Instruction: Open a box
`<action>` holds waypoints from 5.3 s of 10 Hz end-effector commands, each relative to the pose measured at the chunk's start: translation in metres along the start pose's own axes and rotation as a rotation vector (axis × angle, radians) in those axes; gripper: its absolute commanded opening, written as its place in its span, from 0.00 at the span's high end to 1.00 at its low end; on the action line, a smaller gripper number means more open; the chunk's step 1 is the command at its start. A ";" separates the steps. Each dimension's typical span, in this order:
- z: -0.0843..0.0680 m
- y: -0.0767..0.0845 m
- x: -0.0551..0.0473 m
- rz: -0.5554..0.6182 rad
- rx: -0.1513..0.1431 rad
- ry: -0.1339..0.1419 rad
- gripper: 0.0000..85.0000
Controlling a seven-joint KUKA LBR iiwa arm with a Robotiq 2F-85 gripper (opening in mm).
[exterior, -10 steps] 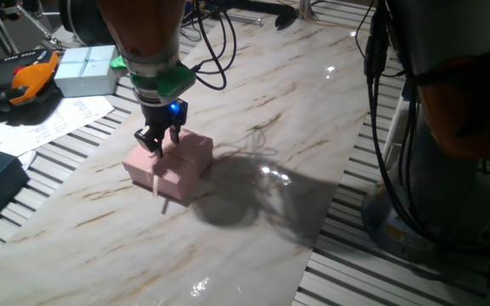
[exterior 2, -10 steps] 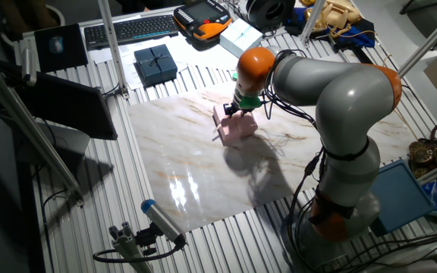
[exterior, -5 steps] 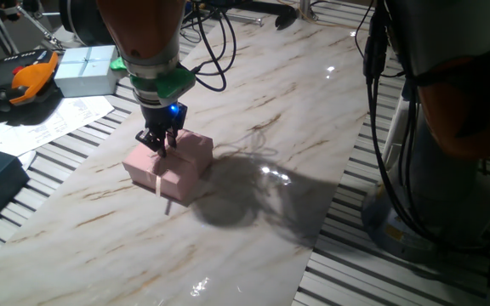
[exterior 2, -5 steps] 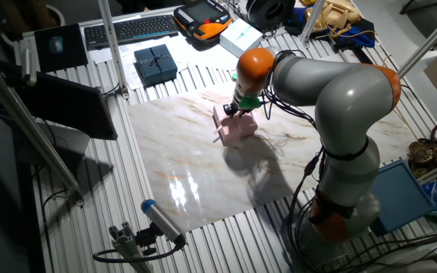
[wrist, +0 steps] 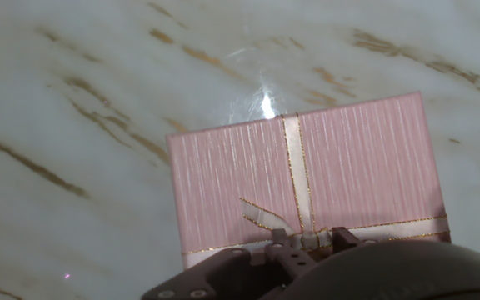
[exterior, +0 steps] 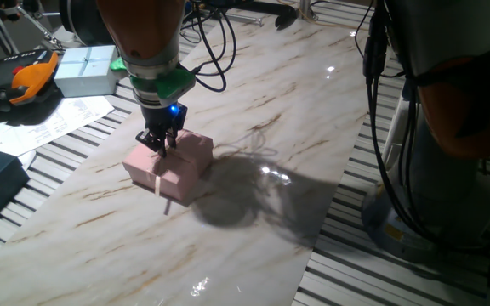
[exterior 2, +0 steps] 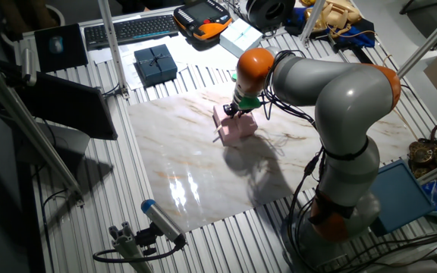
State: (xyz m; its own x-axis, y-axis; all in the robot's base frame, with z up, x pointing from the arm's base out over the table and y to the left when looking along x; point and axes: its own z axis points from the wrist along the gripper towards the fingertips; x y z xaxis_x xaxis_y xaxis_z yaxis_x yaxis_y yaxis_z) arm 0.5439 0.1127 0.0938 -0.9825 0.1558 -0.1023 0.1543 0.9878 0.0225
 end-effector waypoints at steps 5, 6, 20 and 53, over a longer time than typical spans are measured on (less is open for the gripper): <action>-0.001 0.000 0.000 -0.007 -0.001 0.005 0.60; -0.001 0.000 0.000 -0.007 -0.001 0.005 0.60; -0.015 0.000 0.000 -0.045 0.026 0.031 1.00; -0.074 -0.123 -0.027 -0.226 0.034 0.045 1.00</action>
State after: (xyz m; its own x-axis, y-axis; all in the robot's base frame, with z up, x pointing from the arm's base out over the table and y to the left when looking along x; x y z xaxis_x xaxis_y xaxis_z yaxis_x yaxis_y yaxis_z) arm 0.5434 -0.0141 0.1670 -0.9959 -0.0707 -0.0566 -0.0691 0.9971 -0.0311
